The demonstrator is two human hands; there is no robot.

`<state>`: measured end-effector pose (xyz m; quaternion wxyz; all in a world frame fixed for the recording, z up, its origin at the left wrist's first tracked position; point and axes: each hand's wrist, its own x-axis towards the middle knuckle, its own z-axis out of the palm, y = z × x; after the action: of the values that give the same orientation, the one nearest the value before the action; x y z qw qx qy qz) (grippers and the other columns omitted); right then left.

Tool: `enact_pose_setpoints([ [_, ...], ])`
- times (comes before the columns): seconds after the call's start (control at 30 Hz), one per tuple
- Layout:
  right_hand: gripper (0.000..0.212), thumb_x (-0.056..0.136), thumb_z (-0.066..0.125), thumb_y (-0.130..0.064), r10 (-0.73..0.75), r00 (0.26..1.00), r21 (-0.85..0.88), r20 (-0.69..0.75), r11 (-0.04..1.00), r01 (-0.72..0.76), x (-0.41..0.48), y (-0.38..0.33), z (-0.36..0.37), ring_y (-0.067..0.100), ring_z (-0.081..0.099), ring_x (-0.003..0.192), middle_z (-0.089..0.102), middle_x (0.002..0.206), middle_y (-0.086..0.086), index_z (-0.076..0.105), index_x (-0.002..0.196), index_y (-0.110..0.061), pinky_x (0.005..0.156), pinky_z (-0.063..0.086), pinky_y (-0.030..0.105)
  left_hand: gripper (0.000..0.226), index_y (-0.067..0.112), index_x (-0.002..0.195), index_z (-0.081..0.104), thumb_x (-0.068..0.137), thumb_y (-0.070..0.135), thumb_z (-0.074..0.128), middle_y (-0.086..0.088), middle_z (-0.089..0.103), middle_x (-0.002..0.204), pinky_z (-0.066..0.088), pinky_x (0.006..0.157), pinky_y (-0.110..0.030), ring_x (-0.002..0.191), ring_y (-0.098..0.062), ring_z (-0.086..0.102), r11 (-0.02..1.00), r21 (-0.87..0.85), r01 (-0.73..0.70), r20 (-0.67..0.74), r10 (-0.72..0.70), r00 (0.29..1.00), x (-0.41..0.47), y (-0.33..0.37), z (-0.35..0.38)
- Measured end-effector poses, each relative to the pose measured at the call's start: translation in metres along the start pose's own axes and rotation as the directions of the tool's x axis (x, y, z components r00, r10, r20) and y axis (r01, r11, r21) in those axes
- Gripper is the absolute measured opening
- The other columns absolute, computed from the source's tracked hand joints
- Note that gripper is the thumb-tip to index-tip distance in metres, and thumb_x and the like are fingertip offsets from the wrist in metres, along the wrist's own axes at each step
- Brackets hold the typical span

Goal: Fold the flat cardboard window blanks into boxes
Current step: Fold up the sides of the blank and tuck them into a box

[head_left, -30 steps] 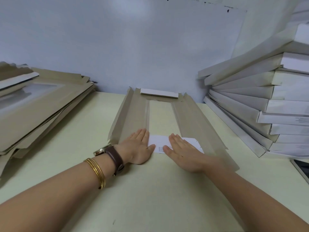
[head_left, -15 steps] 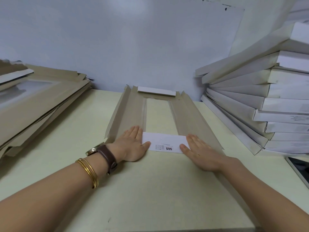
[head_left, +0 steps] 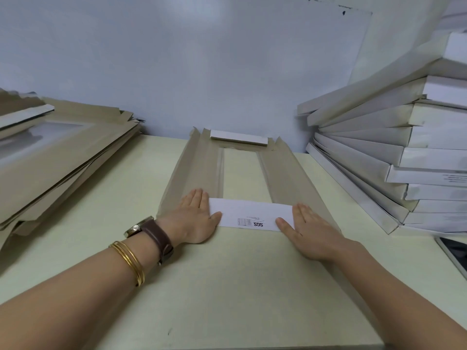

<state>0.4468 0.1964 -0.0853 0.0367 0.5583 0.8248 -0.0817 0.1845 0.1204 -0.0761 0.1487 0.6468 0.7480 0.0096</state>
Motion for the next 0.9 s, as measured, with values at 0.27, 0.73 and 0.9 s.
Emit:
enact_pose_setpoints([
  [0.27,0.047,0.098,0.04,-0.049,-0.045,0.987,0.232,-0.156,0.969,0.081,-0.008,-0.004,-0.009,0.021,0.042,0.12,0.045,0.123,0.002,0.039,0.124,-0.011,0.096,0.036,0.034,0.057,0.005,0.139,0.034,0.1,0.047,0.034,-0.009,0.027,0.147,0.02,0.115,-0.034,0.141,-0.025,0.021,0.982,-0.177,-0.065,-0.116,0.045,0.992,0.001,-0.005,-0.006],
  [0.73,0.069,0.084,0.072,-0.005,0.188,0.962,0.899,-0.198,0.427,0.102,-0.008,0.001,-0.021,0.018,0.061,0.106,0.059,0.116,0.001,0.039,0.144,-0.007,0.092,0.048,0.031,0.078,0.02,0.133,0.048,0.066,0.009,0.086,0.001,0.054,0.121,0.043,0.077,-0.019,0.104,-0.015,0.055,0.614,-0.78,-0.119,-0.182,-0.04,0.983,-0.009,-0.008,-0.024],
  [0.9,0.064,0.073,0.075,0.011,0.144,0.957,0.907,-0.254,0.378,0.184,-0.017,0.008,-0.025,0.015,0.069,0.084,0.065,0.099,0.003,0.055,0.127,-0.017,0.071,0.054,0.021,0.072,0.023,0.113,0.064,0.045,0.022,0.089,0.004,0.068,0.104,0.047,0.076,-0.021,0.091,-0.011,0.064,0.535,-0.825,-0.181,-0.206,0.013,0.978,-0.021,-0.003,-0.042],
])
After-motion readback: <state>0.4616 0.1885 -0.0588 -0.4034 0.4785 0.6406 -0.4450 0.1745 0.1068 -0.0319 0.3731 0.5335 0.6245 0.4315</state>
